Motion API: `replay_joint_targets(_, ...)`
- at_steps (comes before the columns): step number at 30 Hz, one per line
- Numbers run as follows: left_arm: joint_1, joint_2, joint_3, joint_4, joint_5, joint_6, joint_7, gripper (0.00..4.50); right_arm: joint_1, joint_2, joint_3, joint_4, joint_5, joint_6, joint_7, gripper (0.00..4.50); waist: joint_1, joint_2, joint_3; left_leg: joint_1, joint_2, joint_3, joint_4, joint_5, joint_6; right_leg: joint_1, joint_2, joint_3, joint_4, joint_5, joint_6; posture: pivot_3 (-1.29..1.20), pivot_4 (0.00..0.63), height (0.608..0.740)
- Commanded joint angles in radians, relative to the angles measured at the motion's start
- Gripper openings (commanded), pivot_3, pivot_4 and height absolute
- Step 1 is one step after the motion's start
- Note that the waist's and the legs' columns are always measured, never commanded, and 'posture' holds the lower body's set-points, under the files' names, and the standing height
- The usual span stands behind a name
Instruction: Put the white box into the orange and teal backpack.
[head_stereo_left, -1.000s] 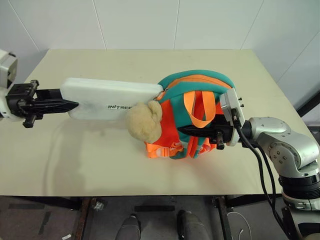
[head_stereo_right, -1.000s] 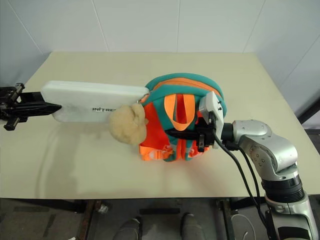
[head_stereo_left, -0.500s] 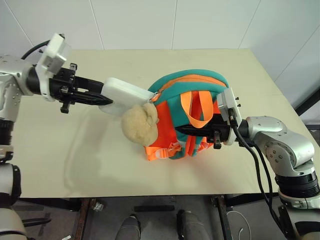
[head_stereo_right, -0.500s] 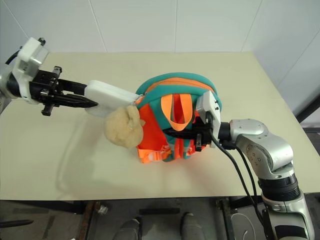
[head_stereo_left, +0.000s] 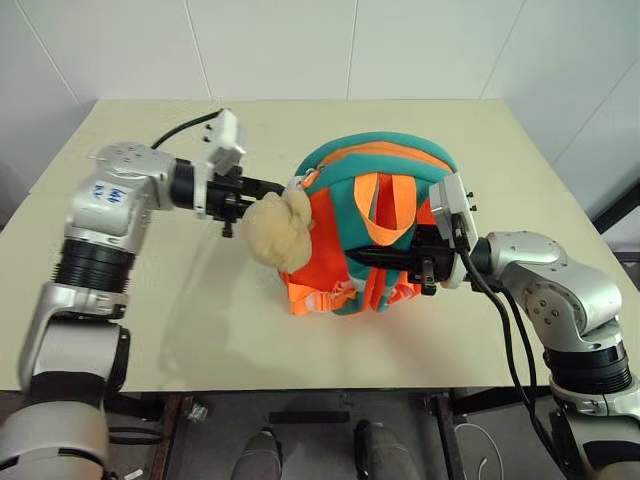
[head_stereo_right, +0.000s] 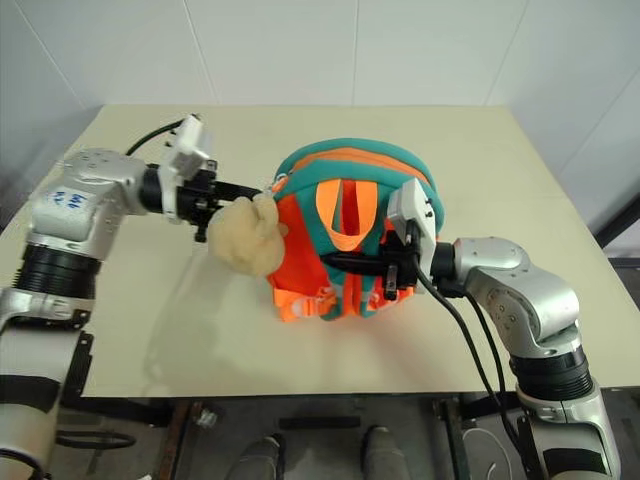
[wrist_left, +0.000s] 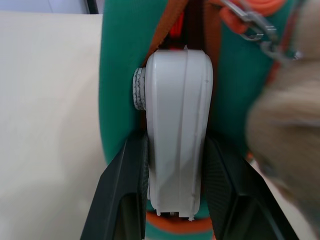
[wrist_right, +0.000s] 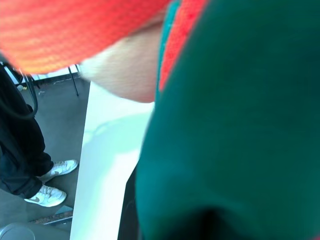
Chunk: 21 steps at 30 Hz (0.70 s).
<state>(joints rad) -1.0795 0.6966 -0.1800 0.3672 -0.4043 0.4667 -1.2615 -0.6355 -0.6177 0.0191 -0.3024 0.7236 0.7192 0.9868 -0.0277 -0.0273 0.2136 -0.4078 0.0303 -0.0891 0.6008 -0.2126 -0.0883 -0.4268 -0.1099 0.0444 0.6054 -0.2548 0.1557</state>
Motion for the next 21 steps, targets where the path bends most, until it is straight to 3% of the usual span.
replay_joint_targets(1, -0.013, -0.03, 0.014, -0.043, 0.038, 0.04, 0.07, 1.16, -0.016, 0.002, -0.011, -0.019, 0.001, -0.013, -0.005, 0.0, -0.002, 0.0, 0.0, 0.0, 0.0, 0.0, 0.0, 0.0, 0.0, 0.0, 0.0, 0.0, 0.0, 0.0, 0.0, 0.0, 0.15, 0.74)
replay_joint_targets(4, -0.018, -0.062, 0.019, -0.064, 0.037, 0.073, 0.08, 1.16, -0.018, 0.006, -0.009, -0.02, 0.002, -0.013, -0.008, 0.0, 0.0, 0.0, 0.0, 0.001, 0.0, 0.0, 0.0, 0.0, 0.0, 0.0, 0.001, 0.001, 0.001, 0.0, 0.0, 0.0, 0.15, 0.74)
replay_joint_targets(14, 0.017, 0.072, 0.095, -0.184, -0.004, 0.225, 0.006, 4.35, -0.016, 0.002, -0.009, -0.019, 0.004, -0.016, -0.004, 0.0, -0.007, 0.0, 0.0, 0.001, 0.0, 0.0, 0.001, 0.0, 0.0, 0.0, 0.001, 0.001, 0.001, 0.0, 0.0, 0.0, 0.15, 0.74)
replay_joint_targets(21, 0.078, 0.203, 0.162, -0.229, -0.015, 0.248, -0.014, 4.49, -0.021, 0.001, -0.005, -0.01, 0.0, -0.02, 0.004, 0.0, -0.003, 0.0, 0.0, 0.001, 0.0, 0.0, 0.0, 0.0, 0.0, 0.0, 0.001, 0.001, 0.001, 0.0, 0.0, 0.0, 0.15, 0.74)
